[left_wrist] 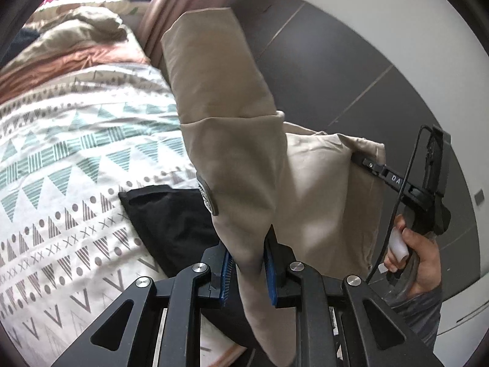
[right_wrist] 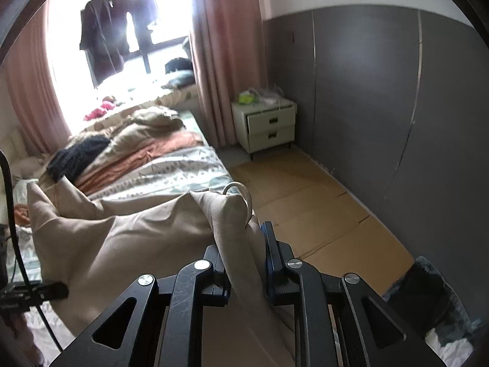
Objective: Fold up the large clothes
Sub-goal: 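Lift the folded beige jacket with both tools and carry it toward the black garment, then lower the jacket onto the folded black garment and open both tools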
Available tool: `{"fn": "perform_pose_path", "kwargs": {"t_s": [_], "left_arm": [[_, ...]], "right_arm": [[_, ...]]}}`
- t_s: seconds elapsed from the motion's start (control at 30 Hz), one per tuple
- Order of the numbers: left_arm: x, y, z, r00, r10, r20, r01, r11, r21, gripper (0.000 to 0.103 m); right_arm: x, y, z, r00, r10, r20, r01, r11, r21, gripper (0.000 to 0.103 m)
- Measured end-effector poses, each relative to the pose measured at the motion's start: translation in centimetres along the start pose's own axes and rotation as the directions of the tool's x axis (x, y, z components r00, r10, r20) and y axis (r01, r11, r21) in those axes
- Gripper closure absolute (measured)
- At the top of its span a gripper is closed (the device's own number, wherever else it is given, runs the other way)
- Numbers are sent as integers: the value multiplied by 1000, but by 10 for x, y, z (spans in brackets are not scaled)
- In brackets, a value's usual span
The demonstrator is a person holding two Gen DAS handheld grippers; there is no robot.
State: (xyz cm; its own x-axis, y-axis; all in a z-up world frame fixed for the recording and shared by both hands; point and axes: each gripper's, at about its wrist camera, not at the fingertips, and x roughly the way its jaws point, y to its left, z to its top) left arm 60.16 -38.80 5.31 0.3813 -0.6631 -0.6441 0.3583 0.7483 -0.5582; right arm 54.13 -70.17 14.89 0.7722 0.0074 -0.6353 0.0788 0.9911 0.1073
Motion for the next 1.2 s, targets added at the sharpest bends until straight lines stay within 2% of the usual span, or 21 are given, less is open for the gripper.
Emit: {"fn": "perform_pose_path", "kwargs": {"t_s": [0.27,0.4,0.5,0.53,0.6,0.63,0.67,0.7,0.8,0.9,0.97,1.03,1.1,1.2], "left_arm": [[62,75,8,997,-4,-75,-4,995,-99,82],[90,106,9,995,2,-99,-17,988,-152,82],[111,123,11,990,13,-139,-40,981,-190,81],[116,127,12,989,14,-148,-44,980,-197,81],[123,133,16,988,13,-151,-42,980,-196,80],[124,135,21,989,17,-144,-45,980,-193,79],[125,135,24,990,19,-140,-46,981,-189,79],[127,134,28,990,29,-137,-53,983,-175,79],[131,127,37,988,53,-148,-74,987,-143,77],[126,127,36,985,83,-152,-105,984,-141,60],[119,132,32,987,94,-127,-111,984,-136,46],[111,136,27,988,101,-116,-116,985,-127,45],[103,138,25,990,105,-98,-117,985,-127,45],[91,135,16,993,103,-58,-109,988,-111,45]], "right_arm": [[102,18,0,993,-14,-113,9,999,-43,94],[140,25,-6,990,-2,-140,-5,999,-52,98],[174,26,-16,980,-46,-194,37,998,-51,98],[184,21,-22,971,-66,-230,60,998,-32,95],[194,9,-27,957,-108,-270,108,994,-14,76],[194,1,-30,945,-170,-280,172,985,-18,58],[192,-5,-30,937,-214,-275,215,976,-25,49],[183,-15,-32,930,-256,-263,259,966,-23,49],[149,-50,-44,940,-224,-258,248,967,64,49],[109,-78,-68,939,-227,-260,260,960,100,47],[83,-98,-94,940,-207,-270,249,959,135,36],[54,-124,-130,949,-154,-274,215,954,211,33],[44,-146,-155,951,-115,-286,199,938,283,32],[32,-175,-196,958,-25,-285,147,897,417,32]]}}
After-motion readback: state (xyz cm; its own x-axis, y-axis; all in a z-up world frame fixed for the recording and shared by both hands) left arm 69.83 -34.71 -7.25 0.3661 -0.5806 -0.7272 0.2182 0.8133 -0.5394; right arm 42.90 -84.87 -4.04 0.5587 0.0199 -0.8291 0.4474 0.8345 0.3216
